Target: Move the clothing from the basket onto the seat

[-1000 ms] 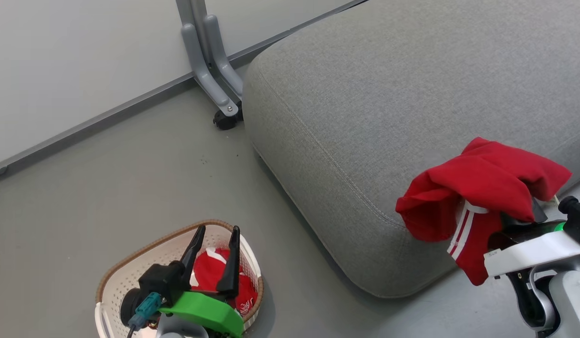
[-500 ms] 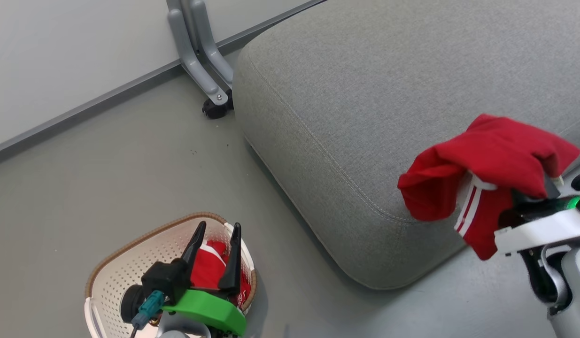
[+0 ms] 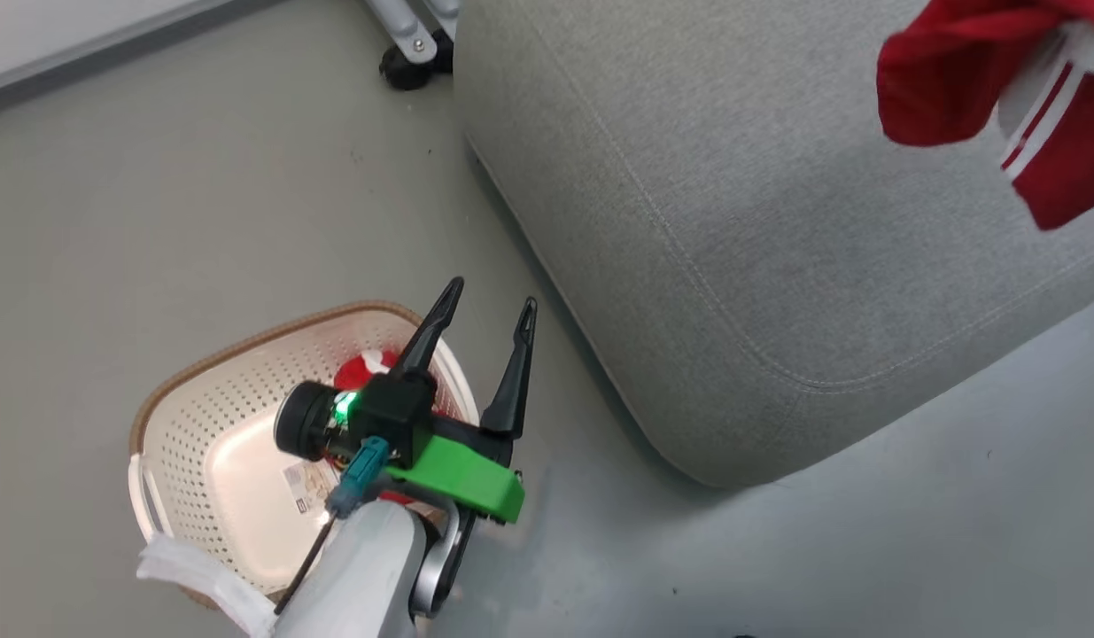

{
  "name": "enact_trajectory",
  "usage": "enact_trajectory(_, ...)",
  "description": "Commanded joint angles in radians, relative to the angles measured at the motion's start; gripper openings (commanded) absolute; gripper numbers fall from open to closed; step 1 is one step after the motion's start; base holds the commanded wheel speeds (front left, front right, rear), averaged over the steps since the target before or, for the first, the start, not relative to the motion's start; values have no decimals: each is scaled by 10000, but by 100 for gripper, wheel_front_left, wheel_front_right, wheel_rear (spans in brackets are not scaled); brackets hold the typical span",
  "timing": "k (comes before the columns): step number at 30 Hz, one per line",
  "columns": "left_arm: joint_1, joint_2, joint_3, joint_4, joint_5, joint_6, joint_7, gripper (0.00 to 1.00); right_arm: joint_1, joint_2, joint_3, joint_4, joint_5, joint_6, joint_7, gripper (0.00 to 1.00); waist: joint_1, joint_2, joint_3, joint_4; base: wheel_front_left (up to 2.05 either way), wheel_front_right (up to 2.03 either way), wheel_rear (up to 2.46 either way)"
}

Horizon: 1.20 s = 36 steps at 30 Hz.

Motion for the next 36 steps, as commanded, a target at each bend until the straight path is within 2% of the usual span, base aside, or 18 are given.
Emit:
enact_trajectory(1,-332,67,-118,-53,56,100,9,100,-497,-157,-68,145,77,-3,-5,0,0,-1,1195,810,0,0,0)
enact_trajectory(10,-1422,66,-1058,-145,210,558,10,100,-3145,-1110,-494,1893,485,-3,-3,0,0,-1,2529,1696,0,0,0)
enact_trajectory(17,-2000,61,-1733,-332,44,1044,10,100,-4397,-1641,-435,3680,403,-3,-4,0,0,-1,3392,2472,0,0,0)
enact_trajectory(23,-2105,63,-2038,-462,-98,1362,10,100,-4270,-1448,-107,4817,351,-3,-3,0,0,-1,3691,2747,0,0,0)
enact_trajectory(28,-2151,61,-2123,-419,-138,1443,10,100,-3913,-1353,880,5683,185,-3,-4,0,0,-1,3703,2796,0,0,0)
enact_trajectory(36,-2051,64,-2139,-320,-223,1426,10,100,-3827,-1300,2235,7510,1209,-4,-3,0,0,-1,3527,2761,0,0,0)
